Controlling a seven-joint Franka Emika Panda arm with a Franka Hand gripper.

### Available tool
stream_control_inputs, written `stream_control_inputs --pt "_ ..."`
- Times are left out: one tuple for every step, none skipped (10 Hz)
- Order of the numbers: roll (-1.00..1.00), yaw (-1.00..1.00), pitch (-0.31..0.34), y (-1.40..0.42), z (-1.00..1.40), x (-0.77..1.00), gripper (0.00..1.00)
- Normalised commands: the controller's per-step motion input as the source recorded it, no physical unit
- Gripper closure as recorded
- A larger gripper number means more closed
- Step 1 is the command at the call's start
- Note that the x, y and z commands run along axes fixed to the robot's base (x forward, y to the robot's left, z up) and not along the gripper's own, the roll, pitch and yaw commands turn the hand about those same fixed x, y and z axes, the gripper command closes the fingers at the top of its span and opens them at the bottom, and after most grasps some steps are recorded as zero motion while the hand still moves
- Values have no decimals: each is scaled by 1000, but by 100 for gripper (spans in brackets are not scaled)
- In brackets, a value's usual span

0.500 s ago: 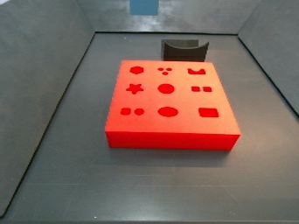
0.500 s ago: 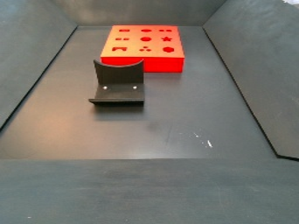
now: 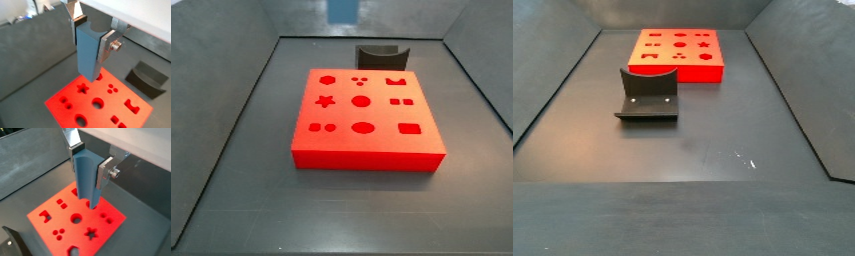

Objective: Insert the arch object.

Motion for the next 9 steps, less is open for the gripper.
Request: stream_control_inputs --pt "33 -66 -87 389 -646 1000 100" --pt "0 -3 -163 400 -506 994 100" --pt "17 -20 -113 349 -531 1000 100" --pt "24 -9 -147 354 -466 1000 100" --pt "17 0 -133 371 -486 1000 100" --pt "33 0 -113 371 -474 1000 100" --pt "64 -20 -109 306 -480 1000 100" --pt "104 -80 -110 214 -497 1000 100" --pt "154 -126 -90 154 -529 1000 100"
